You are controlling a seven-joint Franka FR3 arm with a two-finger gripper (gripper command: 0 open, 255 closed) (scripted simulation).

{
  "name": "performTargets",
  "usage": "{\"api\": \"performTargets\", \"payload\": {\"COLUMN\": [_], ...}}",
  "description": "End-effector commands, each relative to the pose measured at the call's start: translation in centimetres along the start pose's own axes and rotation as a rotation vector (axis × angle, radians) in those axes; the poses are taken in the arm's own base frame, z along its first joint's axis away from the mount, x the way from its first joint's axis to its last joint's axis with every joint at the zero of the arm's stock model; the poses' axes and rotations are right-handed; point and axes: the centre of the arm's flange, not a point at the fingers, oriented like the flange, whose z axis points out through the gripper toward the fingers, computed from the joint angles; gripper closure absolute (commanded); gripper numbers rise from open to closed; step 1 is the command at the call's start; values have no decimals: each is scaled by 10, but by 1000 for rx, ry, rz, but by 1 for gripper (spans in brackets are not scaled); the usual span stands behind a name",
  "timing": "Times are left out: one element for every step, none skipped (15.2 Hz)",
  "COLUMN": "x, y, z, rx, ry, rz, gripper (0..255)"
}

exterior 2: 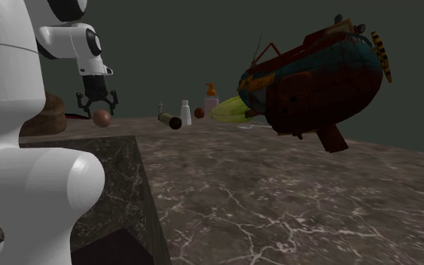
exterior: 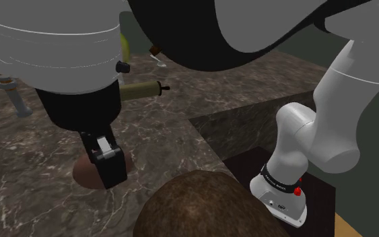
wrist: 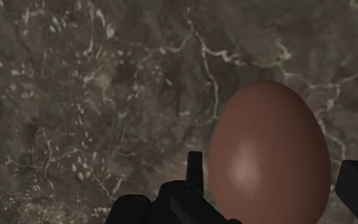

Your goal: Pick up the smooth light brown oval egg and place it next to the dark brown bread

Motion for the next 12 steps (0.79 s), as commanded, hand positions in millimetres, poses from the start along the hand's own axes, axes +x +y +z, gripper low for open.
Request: {"api": "performTargets", "payload": {"x": [0,0,0,0,0,0,0,0,0,0,0,0], "y": [0,0,-1,-1,-1,0,0,0,0,0,0,0], "z": [4,5,4,5,4,-10,-23,-36,-46,-46,-46,-46], "rx": [3,3,3,3,3,3,3,3,3,3,3,3], "ry": [-9,-9,-9,-9,-9,-9,-9,-9,-9,-9,-9,-9], "rz": [0,0,0,0,0,0,0,0,0,0,0,0], "gripper": [0,0,0,0,0,0,0,0,0,0,0,0]}}
